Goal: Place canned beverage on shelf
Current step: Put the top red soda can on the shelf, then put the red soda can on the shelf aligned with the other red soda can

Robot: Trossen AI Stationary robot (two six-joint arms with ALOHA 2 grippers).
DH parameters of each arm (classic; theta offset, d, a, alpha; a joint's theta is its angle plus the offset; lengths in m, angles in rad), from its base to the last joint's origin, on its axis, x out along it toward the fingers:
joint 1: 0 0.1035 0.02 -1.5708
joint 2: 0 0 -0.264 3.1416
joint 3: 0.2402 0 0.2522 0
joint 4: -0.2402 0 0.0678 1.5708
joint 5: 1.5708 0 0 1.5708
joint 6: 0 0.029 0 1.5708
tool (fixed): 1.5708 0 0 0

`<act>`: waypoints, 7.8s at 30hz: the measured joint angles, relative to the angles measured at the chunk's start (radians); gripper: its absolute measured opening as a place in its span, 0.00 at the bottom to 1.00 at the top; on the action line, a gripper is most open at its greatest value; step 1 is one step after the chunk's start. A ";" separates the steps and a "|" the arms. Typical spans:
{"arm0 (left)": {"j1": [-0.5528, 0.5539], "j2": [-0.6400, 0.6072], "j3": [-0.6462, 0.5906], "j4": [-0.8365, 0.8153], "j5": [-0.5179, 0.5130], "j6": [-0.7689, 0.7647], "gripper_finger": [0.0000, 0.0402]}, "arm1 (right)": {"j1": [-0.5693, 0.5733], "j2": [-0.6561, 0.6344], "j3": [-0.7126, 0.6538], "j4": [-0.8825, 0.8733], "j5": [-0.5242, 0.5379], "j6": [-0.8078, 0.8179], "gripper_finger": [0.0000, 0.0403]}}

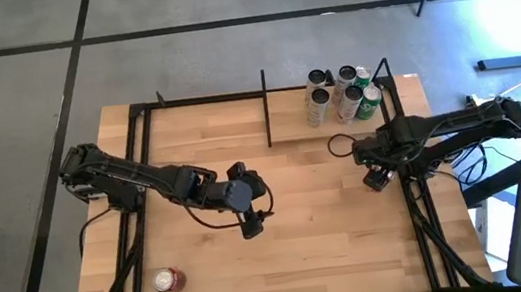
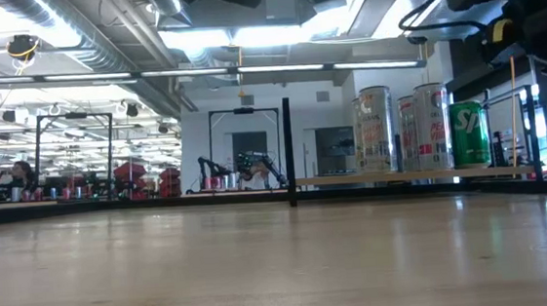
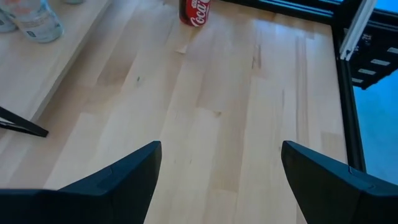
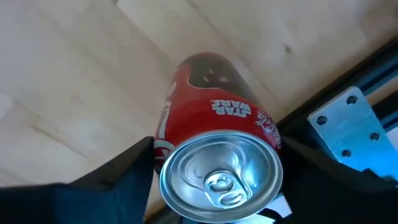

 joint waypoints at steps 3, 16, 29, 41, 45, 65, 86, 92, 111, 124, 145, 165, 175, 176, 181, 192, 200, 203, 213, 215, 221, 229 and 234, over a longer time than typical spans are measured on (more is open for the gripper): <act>0.000 0.000 0.000 -0.001 0.012 0.007 0.79 | -0.001 0.028 0.001 -0.001 -0.015 -0.048 0.62; -0.007 0.000 0.001 -0.030 0.058 0.013 0.79 | 0.001 0.065 0.161 0.194 -0.019 -0.328 0.61; -0.018 0.008 0.001 -0.049 0.082 -0.023 0.79 | 0.110 0.368 0.361 0.360 0.093 -0.830 0.61; -0.018 0.008 0.001 -0.052 0.090 -0.011 0.79 | 0.151 0.580 0.546 0.267 0.211 -0.938 0.61; -0.018 0.008 0.001 -0.052 0.083 0.003 0.79 | 0.150 0.605 0.547 0.249 0.211 -0.941 0.61; -0.018 0.008 0.001 -0.048 0.082 0.001 0.79 | 0.150 0.623 0.611 0.274 0.186 -0.889 0.90; -0.018 0.008 0.000 -0.044 0.012 -0.051 0.79 | 0.151 0.055 0.380 0.460 0.127 -0.490 0.89; -0.017 0.008 0.000 -0.045 0.008 -0.054 0.79 | 0.170 0.104 0.220 0.595 0.198 -0.506 0.89; -0.016 0.004 0.000 -0.065 0.015 -0.076 0.79 | 0.169 0.347 0.132 0.793 0.223 -0.585 0.81; 0.044 -0.221 0.004 -0.271 0.079 0.035 0.79 | 0.040 0.342 0.415 0.582 0.164 -0.771 0.63; 0.267 -0.517 0.005 -0.354 0.067 0.329 0.79 | -0.535 0.532 0.833 0.499 0.071 -0.987 0.63; 0.344 -0.518 0.005 -0.345 0.063 0.337 0.79 | -0.622 0.794 0.916 0.437 0.053 -1.099 0.63; 0.344 -0.518 0.004 -0.344 0.063 0.340 0.79 | -0.623 0.832 0.916 0.445 0.045 -1.097 0.63; 0.344 -0.518 0.004 -0.344 0.063 0.340 0.79 | -0.623 0.832 0.916 0.446 0.045 -1.098 0.63; 0.344 -0.515 0.004 -0.344 0.063 0.339 0.79 | -0.623 0.832 0.916 0.449 0.045 -1.098 0.63; 0.343 -0.515 0.004 -0.344 0.063 0.312 0.79 | -0.622 0.826 0.917 0.451 0.046 -1.079 0.96; 0.325 -0.515 0.004 -0.333 0.072 0.287 0.79 | -0.607 0.729 0.917 0.393 0.045 -1.069 0.88; 0.305 -0.509 0.004 -0.311 0.078 0.263 0.79 | -0.572 0.661 0.917 0.364 0.023 -1.050 0.86; 0.097 -0.388 0.004 -0.376 0.098 0.040 0.79 | -0.306 0.542 0.917 0.316 -0.191 -0.965 0.86; 0.037 -0.357 0.004 -0.410 0.099 -0.070 0.78 | -0.245 0.540 0.914 0.268 -0.154 -0.946 0.86; -0.159 -0.275 0.004 -0.524 0.108 -0.487 0.73 | -0.063 0.501 0.796 0.249 -0.146 -0.876 0.86; -0.367 -0.170 0.004 -0.581 0.207 -0.898 0.71 | 0.126 0.411 0.475 0.512 -0.060 -0.652 0.86; -0.411 -0.132 0.004 -0.600 0.383 -0.998 0.72 | 0.189 0.410 0.405 0.532 -0.069 -0.571 0.86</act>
